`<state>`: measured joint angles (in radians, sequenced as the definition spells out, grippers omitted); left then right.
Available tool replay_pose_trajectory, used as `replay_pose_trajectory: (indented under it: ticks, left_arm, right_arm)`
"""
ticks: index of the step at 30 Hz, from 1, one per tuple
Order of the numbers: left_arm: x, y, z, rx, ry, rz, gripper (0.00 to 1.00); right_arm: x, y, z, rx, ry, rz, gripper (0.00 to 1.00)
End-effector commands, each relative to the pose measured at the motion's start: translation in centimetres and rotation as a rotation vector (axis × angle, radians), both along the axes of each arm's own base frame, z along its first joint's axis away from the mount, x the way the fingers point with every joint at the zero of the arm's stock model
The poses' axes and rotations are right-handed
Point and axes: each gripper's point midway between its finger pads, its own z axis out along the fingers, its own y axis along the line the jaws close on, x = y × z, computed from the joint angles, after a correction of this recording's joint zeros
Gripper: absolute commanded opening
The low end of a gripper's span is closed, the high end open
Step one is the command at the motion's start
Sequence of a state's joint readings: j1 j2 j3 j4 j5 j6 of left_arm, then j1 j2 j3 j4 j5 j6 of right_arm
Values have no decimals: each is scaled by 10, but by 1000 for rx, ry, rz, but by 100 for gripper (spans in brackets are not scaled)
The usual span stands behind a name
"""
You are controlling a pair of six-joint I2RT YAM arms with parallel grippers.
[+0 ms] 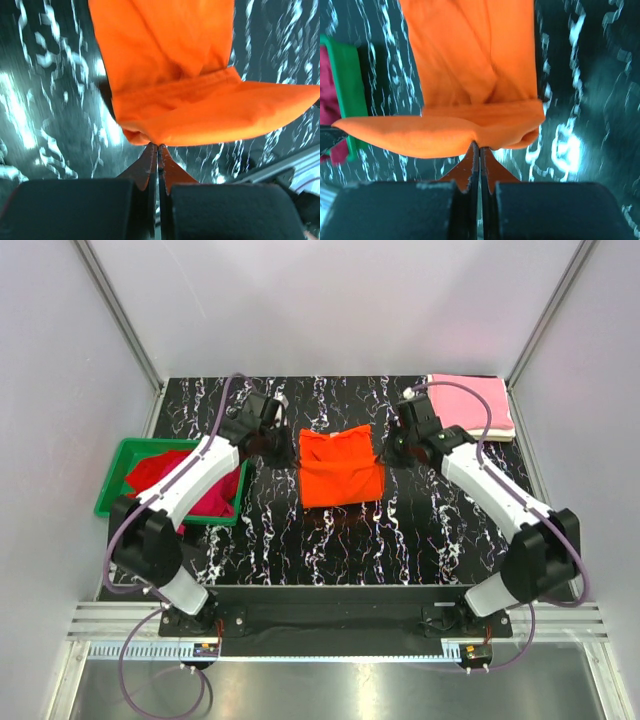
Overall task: Fold and stack the t-shirts
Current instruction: Fold the tshirt
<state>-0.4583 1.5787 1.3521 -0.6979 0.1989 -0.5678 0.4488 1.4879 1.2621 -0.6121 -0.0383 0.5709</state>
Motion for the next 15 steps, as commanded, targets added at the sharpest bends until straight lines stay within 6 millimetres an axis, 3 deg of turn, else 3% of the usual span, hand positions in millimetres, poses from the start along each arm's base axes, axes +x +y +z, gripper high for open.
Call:
replay_pose_trajectory:
  ticks: [1, 7, 9, 10, 14, 15]
  left_arm:
    - [38, -11, 34, -48, -101, -44, 0]
    - [104, -8, 35, -47, -124, 9, 0]
    - [125, -7, 44, -58, -155, 17, 0]
    - [134, -7, 30, -50, -135, 19, 0]
    - [173, 6, 20, -31, -157, 62, 0]
    - [186, 6, 28, -36, -195, 61, 0]
  right_arm:
    - [33, -1, 25, 9, -61, 48, 0]
    - [87, 14, 28, 23, -83, 95, 0]
    - [109, 15, 23, 24, -84, 96, 0]
    - [116, 17, 21, 29, -80, 100, 0]
    - [159, 21, 1, 61, -63, 100, 2]
    - [166, 20, -2, 69, -62, 98, 3]
